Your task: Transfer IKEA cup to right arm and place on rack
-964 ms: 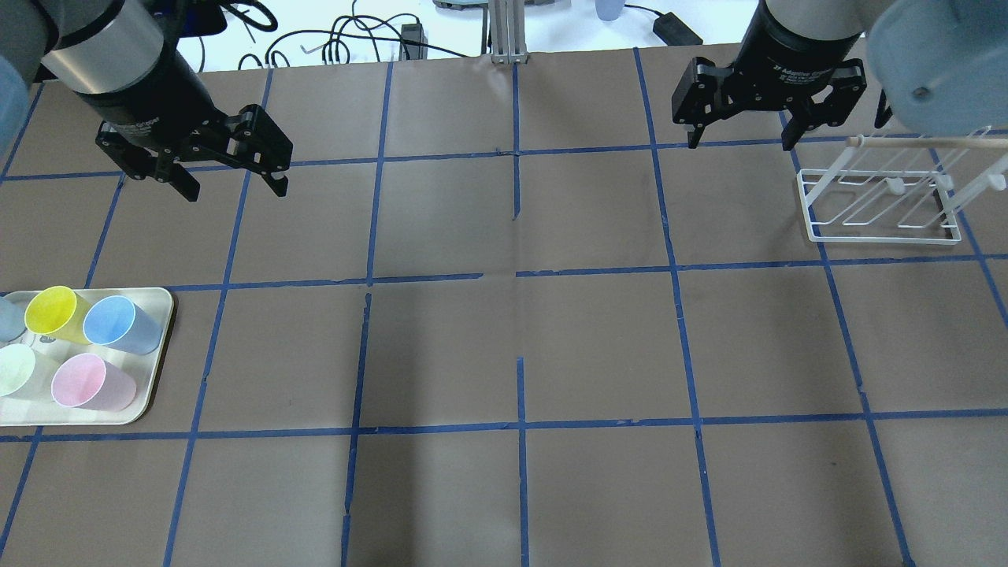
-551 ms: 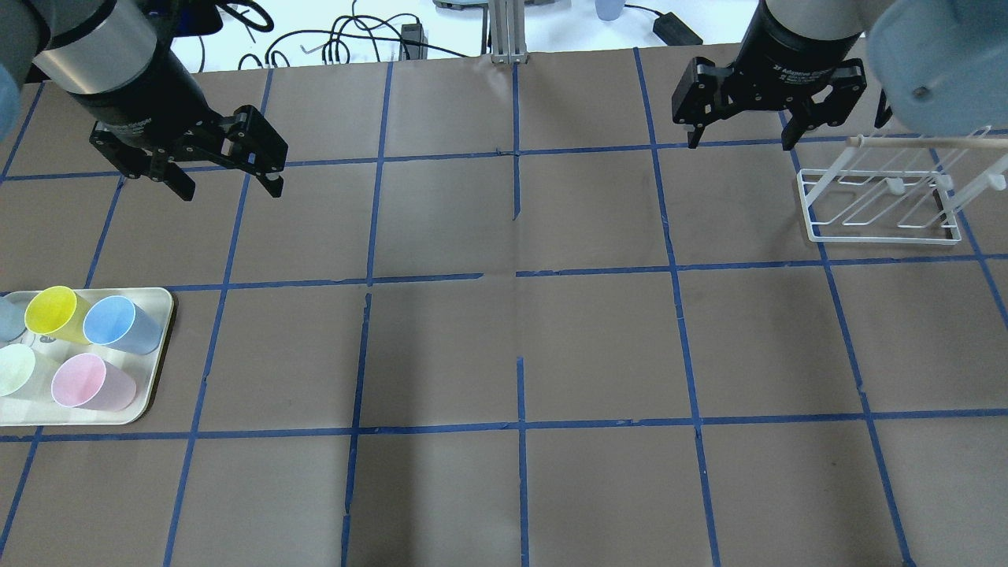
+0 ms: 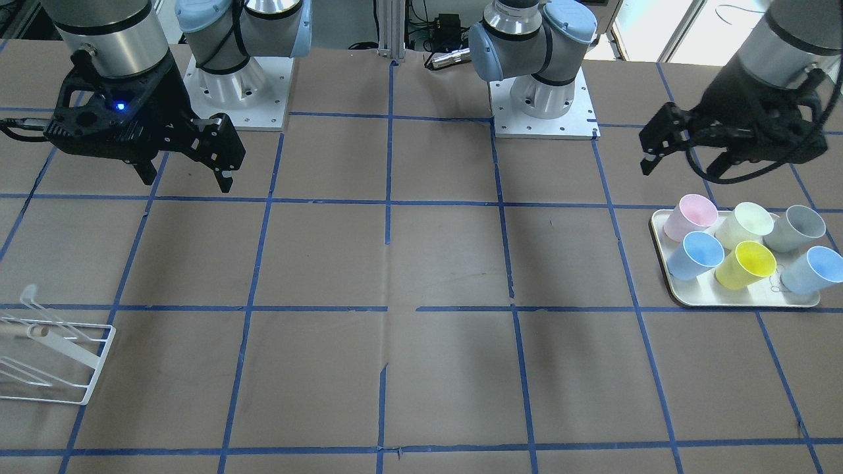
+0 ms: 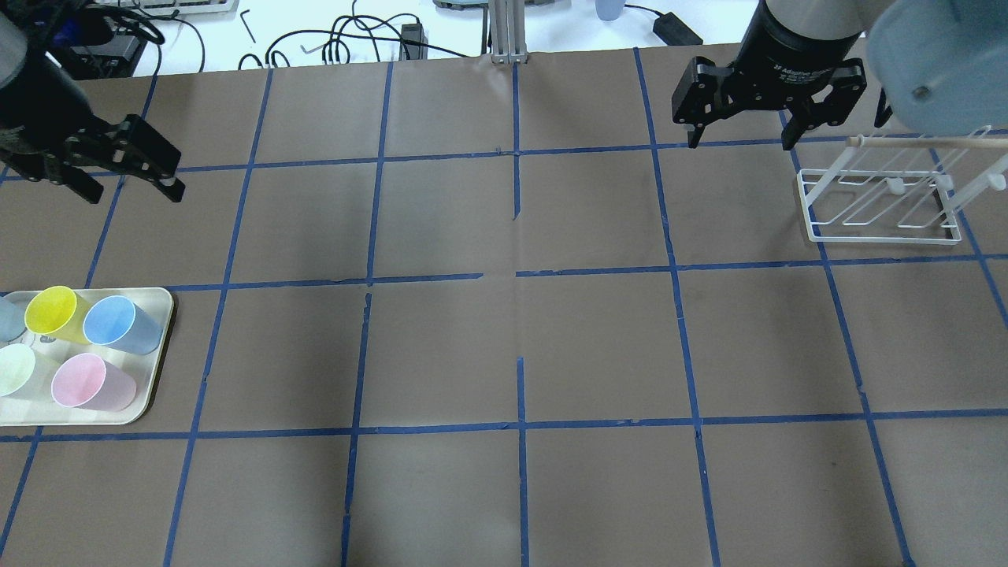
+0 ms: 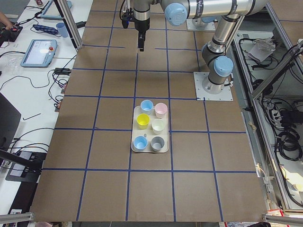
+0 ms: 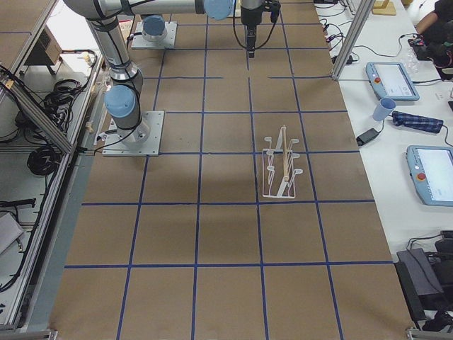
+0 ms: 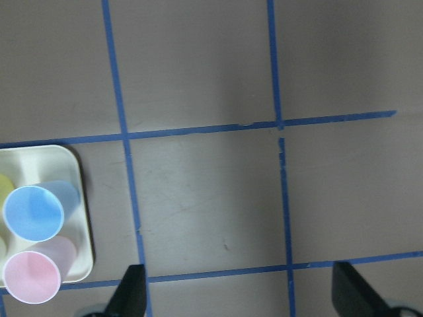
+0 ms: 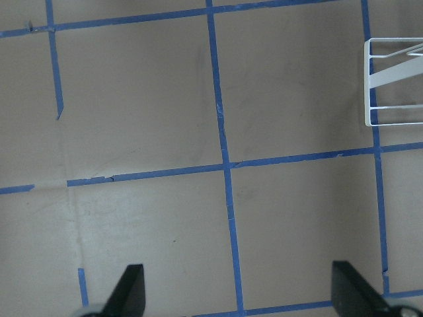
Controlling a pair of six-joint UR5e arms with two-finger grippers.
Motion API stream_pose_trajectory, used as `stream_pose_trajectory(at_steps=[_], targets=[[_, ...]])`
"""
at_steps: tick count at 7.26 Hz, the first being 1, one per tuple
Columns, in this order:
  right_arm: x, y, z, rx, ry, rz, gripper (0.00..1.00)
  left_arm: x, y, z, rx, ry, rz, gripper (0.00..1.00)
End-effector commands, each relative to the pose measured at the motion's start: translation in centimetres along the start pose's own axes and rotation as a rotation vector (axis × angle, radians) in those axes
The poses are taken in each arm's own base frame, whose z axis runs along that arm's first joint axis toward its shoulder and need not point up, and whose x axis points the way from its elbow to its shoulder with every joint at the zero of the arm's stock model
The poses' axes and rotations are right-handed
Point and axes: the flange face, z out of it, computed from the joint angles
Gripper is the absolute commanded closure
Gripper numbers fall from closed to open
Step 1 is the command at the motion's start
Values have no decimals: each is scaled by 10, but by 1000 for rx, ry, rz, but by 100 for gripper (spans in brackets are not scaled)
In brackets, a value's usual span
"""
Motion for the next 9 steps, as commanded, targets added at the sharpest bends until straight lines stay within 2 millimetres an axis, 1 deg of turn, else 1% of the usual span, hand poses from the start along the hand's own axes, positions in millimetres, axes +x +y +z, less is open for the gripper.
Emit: stream_pose_trajectory(at_steps=[1, 2, 3, 4, 5, 6, 7, 8, 9], targets=[[0, 0, 1, -2, 0, 0, 0, -138, 36, 8, -11, 18, -8, 0], [0, 0, 1, -4, 0, 0, 0, -184, 52, 14, -17, 25, -11, 0], [0, 0, 1, -4, 0, 0, 0, -209, 59, 20, -19, 24, -16, 0], [0, 0, 1, -4, 0, 1, 0, -240, 63, 32, -1, 5, -6, 0], [0, 0, 1, -4, 0, 1, 0, -289, 76, 53, 3, 7, 14, 0], [0, 0, 1, -4, 0, 1, 0, -331, 83, 75, 17, -10, 8, 0], [0, 1, 2, -5, 1, 1, 0, -359, 85, 94, 9, -2, 2, 0], [0, 1, 1, -4, 0, 1, 0, -391, 98, 121, -2, 22, -6, 0], [0, 1, 1, -4, 0, 1, 0, -418, 95, 147, 19, -20, 19, 0]])
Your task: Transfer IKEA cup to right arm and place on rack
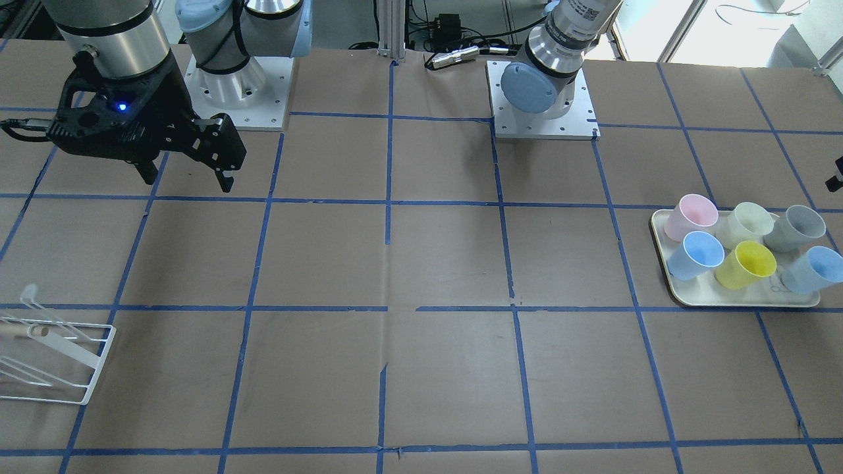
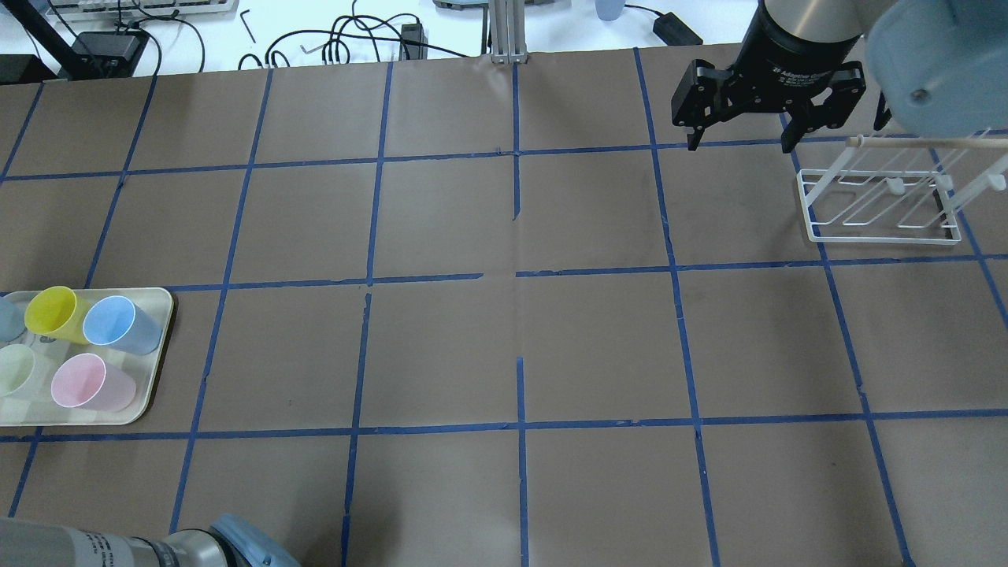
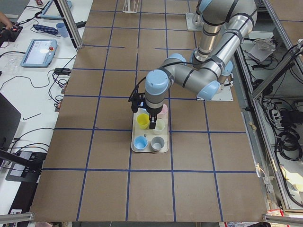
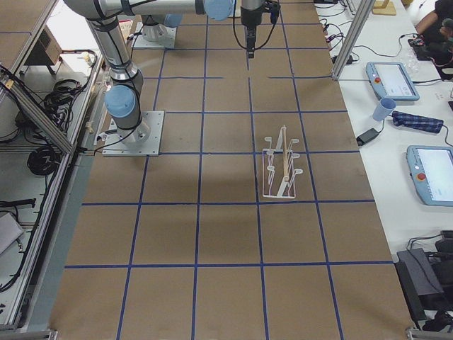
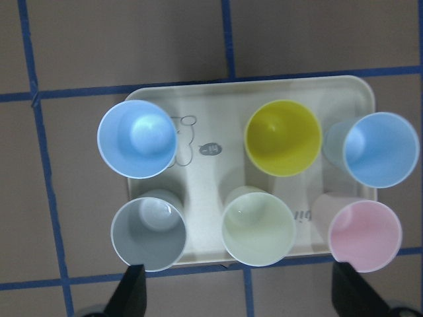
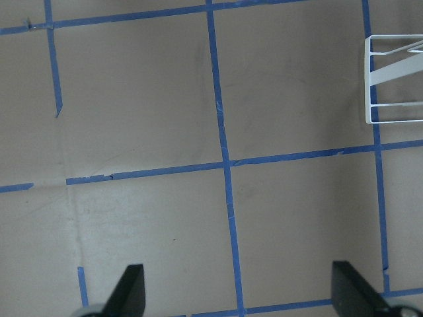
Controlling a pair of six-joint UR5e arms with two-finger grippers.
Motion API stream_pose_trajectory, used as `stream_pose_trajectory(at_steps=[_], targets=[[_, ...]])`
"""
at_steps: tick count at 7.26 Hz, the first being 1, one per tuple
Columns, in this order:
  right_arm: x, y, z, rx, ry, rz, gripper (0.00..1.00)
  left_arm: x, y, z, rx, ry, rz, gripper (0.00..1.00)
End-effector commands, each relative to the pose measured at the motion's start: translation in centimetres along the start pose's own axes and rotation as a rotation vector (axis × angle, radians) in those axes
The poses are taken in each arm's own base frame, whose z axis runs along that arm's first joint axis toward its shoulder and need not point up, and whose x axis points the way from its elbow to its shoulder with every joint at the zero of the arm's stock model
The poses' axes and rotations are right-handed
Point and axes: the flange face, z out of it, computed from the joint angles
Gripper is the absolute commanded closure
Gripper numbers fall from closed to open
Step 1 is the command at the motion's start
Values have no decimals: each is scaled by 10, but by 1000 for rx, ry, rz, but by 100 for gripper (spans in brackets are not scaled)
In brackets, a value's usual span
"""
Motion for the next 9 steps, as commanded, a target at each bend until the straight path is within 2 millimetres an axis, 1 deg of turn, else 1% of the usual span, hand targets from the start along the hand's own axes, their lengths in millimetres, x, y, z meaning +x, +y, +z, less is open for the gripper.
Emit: stream_pose_trajectory(at_steps=[1, 3, 5, 8, 9], targets=[[0, 0, 1, -1, 0, 0, 0, -48, 2, 55, 12, -24, 25, 0], [0, 0, 0, 0, 0, 0, 0, -62, 5, 91, -8, 27, 30, 0], [0, 0, 0, 0, 0, 0, 0, -75, 1, 117, -5, 10, 32, 0], [0, 0, 1, -1, 0, 0, 0, -77, 6, 134, -24, 38, 25, 1], [0, 0, 1, -1, 0, 0, 0, -79, 6, 139, -38, 40, 25, 10]])
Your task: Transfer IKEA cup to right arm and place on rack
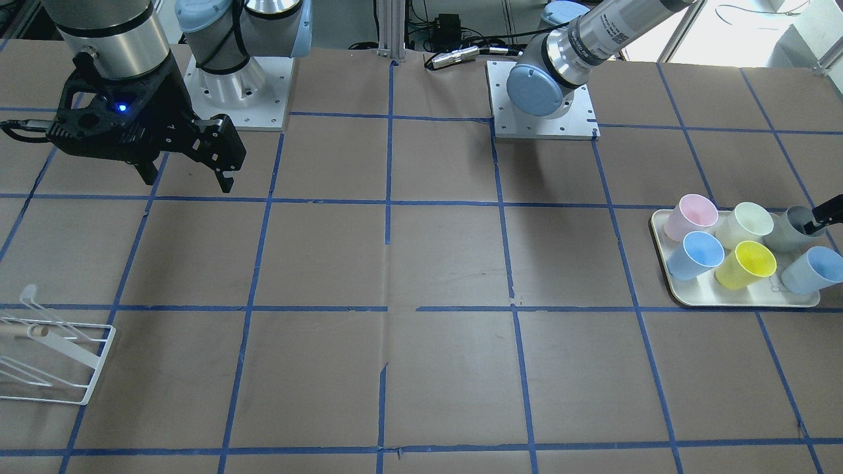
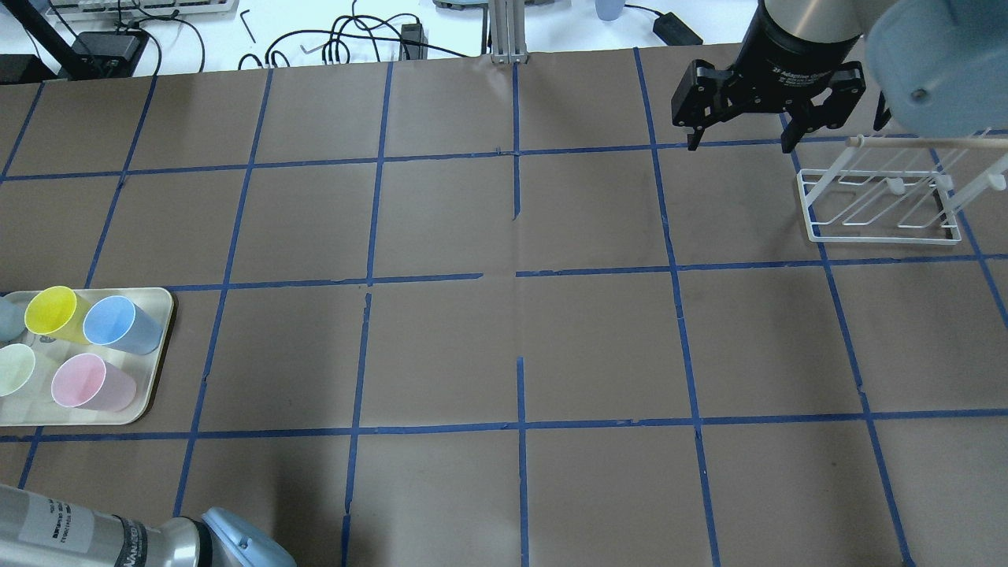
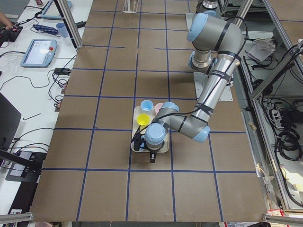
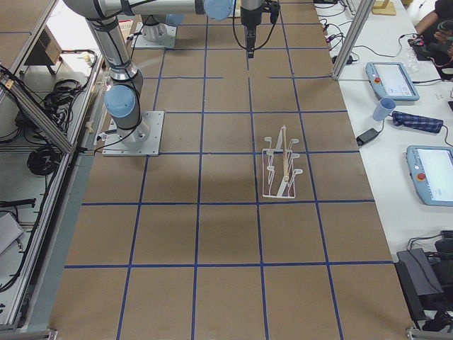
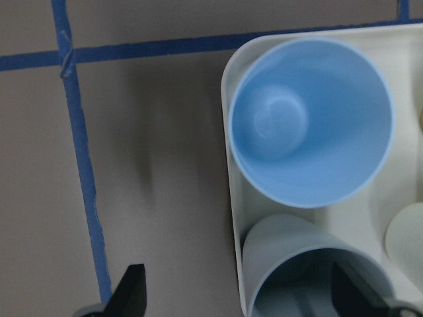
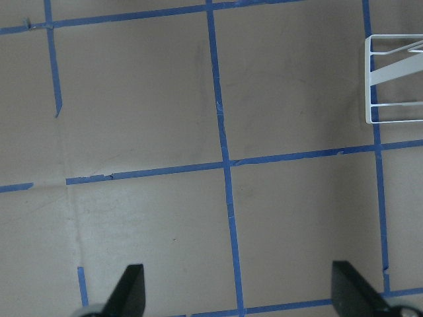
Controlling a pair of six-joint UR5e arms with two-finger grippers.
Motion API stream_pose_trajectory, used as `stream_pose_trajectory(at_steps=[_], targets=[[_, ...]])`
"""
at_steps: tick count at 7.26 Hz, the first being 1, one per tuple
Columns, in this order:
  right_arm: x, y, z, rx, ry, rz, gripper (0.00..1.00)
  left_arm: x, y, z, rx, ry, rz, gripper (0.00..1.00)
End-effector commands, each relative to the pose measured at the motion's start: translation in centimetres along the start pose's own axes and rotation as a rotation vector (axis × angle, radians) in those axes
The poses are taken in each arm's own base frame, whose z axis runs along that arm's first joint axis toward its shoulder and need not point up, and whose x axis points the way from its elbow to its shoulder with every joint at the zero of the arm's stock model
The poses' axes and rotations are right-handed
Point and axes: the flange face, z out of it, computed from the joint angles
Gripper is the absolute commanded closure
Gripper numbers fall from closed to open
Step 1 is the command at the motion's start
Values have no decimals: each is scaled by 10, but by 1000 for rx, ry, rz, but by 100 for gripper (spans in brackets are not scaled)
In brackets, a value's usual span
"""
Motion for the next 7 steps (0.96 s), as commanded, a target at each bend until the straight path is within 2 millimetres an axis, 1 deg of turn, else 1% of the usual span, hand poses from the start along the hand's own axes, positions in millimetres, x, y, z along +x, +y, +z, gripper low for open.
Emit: stream_pose_trajectory(at_steps=[1, 2, 3, 4, 5, 6, 7], targets=[[0, 0, 0, 1, 0, 0, 0, -5, 6, 7, -52, -10, 2, 10], [0, 0, 0, 1, 0, 0, 0, -6, 7, 13, -67, -4, 31, 16], [0, 0, 0, 1, 0, 0, 0, -5, 7, 15, -70, 2, 39, 25], [0, 0, 0, 1, 0, 0, 0, -3, 9, 18, -73, 14, 38, 28], [0, 0, 0, 1, 0, 0, 0, -2, 8, 16, -76, 21, 42, 47], [0, 0, 0, 1, 0, 0, 0, 0, 10, 13, -83, 45, 41, 51], [0, 0, 0, 1, 0, 0, 0, 0, 10, 11, -83, 45, 41, 64]])
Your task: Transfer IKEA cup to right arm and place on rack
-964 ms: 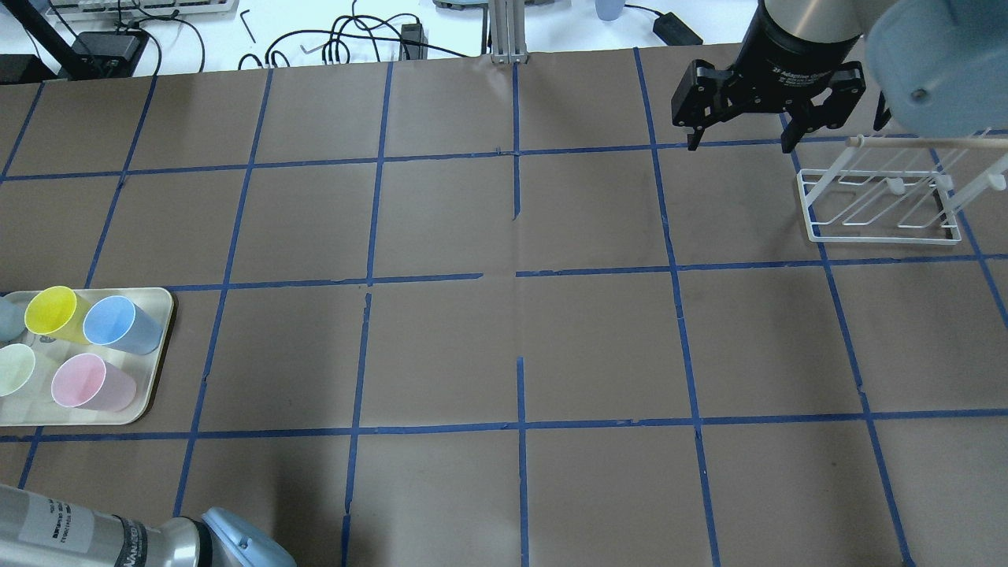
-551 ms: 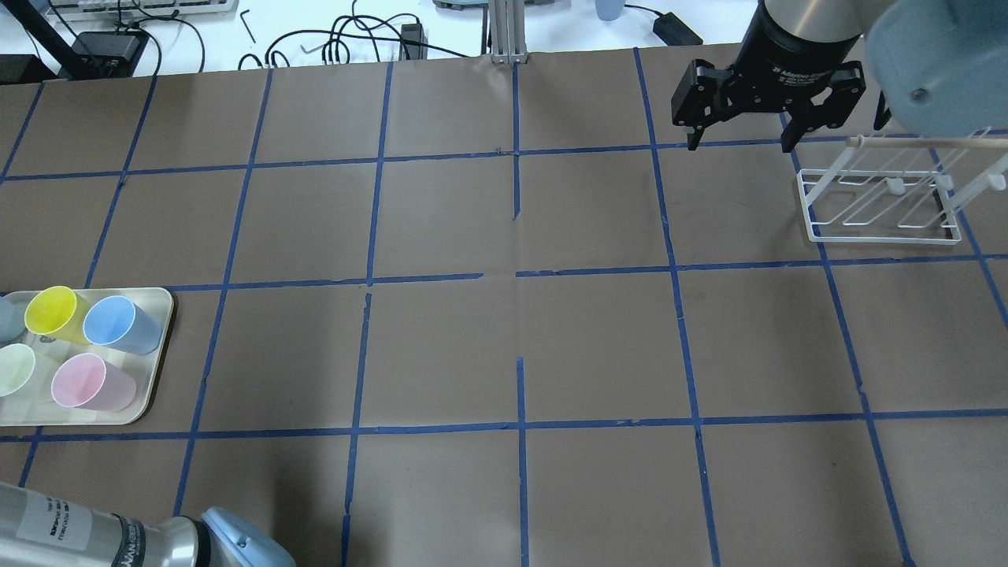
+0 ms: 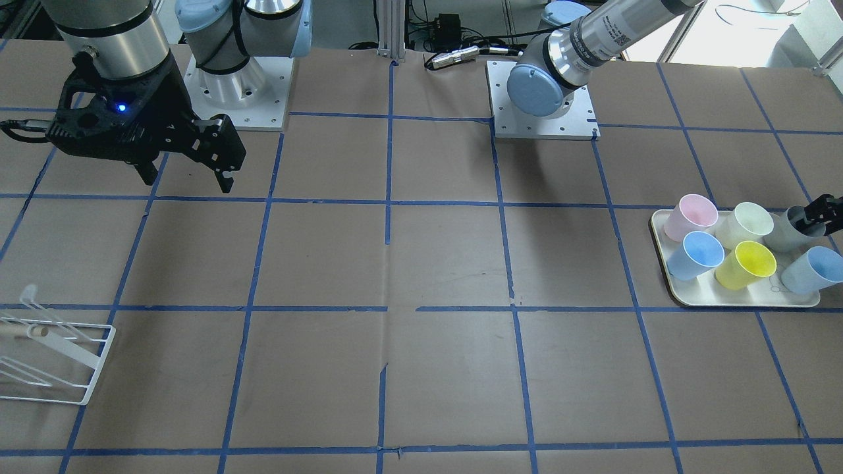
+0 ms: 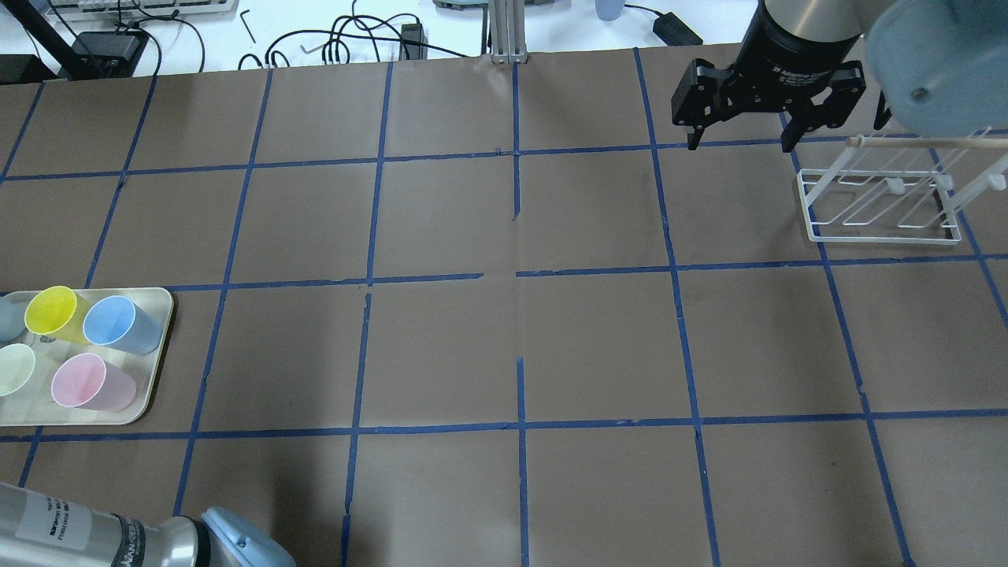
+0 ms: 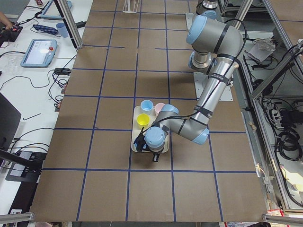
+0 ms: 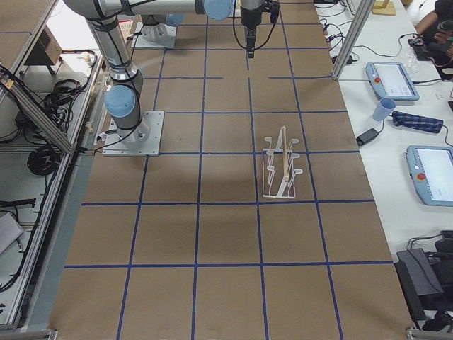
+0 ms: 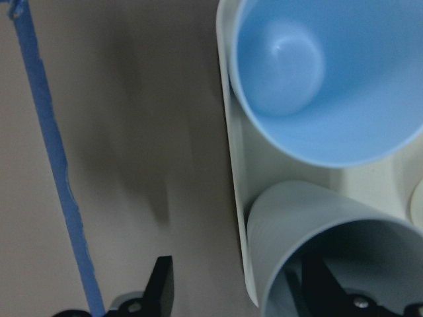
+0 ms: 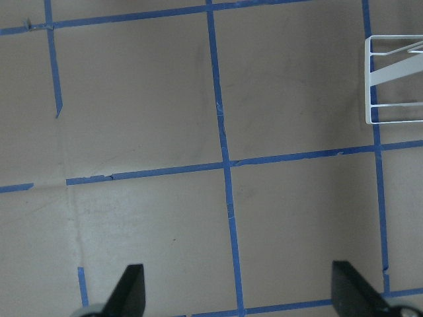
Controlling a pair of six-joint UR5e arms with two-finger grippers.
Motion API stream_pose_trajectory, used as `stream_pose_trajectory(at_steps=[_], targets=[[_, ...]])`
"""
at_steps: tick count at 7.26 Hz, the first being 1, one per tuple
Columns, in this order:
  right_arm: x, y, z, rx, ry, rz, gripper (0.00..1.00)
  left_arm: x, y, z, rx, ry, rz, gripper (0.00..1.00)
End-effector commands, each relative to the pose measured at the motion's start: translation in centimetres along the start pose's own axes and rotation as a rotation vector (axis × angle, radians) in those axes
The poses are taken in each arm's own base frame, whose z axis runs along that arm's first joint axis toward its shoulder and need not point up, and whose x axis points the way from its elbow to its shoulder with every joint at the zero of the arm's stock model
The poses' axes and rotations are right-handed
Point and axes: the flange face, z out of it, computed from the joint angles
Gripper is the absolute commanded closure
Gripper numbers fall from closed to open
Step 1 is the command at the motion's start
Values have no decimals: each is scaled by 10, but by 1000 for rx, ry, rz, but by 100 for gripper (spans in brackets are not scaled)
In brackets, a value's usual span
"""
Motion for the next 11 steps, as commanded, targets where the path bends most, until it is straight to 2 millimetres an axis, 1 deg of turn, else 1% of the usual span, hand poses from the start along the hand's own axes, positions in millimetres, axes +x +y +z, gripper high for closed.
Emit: stream_pose_trajectory(at_steps=[1, 2, 3, 4, 6, 7, 8, 9, 11], targets=[[0, 0, 0, 0, 0, 0, 0, 2, 0, -4, -4, 8, 2, 70], [0, 0, 0, 0, 0, 0, 0, 3, 1, -7, -2, 3, 2, 79], [0, 0, 0, 0, 0, 0, 0, 3, 1, -7, -2, 5, 2, 91], [0, 0, 0, 0, 0, 0, 0, 4, 1, -10, -3, 8, 2, 100], [0, 0, 0, 0, 2, 0, 0, 5, 2, -15, -2, 2, 2, 100], [0, 0, 0, 2, 0, 0, 0, 7, 4, -27, 7, -16, -1, 100], [0, 0, -1, 2, 0, 0, 0, 4, 4, -42, 14, -35, -1, 100], [0, 0, -1, 3, 0, 0, 0, 3, 4, -64, 15, -39, -2, 100], [0, 0, 0, 0, 0, 0, 0, 6, 8, -135, 3, 3, 8, 100]])
